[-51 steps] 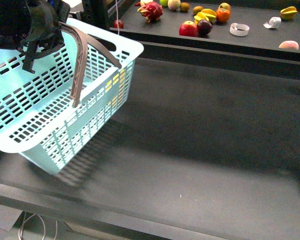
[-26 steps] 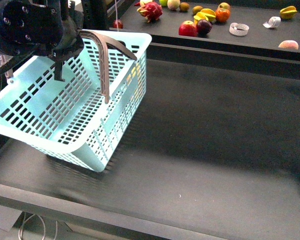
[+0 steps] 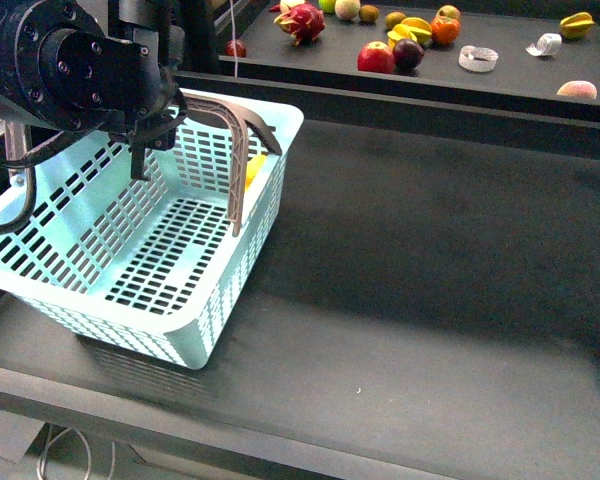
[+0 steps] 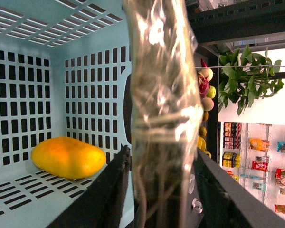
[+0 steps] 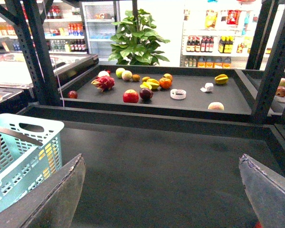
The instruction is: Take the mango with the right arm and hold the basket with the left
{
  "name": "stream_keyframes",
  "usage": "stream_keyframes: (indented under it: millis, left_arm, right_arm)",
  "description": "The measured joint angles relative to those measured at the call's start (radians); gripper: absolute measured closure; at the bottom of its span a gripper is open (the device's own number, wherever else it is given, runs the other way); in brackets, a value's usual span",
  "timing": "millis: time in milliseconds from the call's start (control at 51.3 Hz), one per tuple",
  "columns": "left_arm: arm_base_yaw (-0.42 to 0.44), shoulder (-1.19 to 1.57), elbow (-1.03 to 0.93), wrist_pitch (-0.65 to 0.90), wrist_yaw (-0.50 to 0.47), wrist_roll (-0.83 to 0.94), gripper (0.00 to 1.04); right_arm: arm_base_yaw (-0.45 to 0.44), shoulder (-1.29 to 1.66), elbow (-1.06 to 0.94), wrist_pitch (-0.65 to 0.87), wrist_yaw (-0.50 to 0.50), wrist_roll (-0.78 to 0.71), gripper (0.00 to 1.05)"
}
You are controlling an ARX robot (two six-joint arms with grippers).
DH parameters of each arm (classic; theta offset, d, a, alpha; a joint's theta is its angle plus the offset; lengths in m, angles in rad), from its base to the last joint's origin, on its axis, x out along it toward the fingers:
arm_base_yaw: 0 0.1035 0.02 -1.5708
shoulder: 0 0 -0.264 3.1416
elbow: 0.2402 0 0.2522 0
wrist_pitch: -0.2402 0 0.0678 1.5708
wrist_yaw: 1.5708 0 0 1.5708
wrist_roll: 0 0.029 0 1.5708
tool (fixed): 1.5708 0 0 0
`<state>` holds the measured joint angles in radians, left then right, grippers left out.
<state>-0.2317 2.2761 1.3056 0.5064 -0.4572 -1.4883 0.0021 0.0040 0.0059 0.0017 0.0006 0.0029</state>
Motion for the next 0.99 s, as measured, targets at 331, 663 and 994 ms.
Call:
stream_keyframes:
  millis: [331, 663, 994]
  left_arm:
    - [0.029, -0.183, -0.174, 0.009, 0.075, 0.176, 0.08]
    - [0.148, -0.687, -0.645, 0.055, -0.041, 0.415, 0.08]
    - [0.253, -1.088, -0.878, -0.134, -0.052, 0.412, 0.08]
  right_arm:
    - [0.0, 0.0, 0.0, 0.0, 0.0, 0.0, 0.08]
    - [0.0, 0.0, 0.0, 0.0, 0.0, 0.0, 0.08]
    - [0.0, 0.0, 0.0, 0.0, 0.0, 0.0, 0.08]
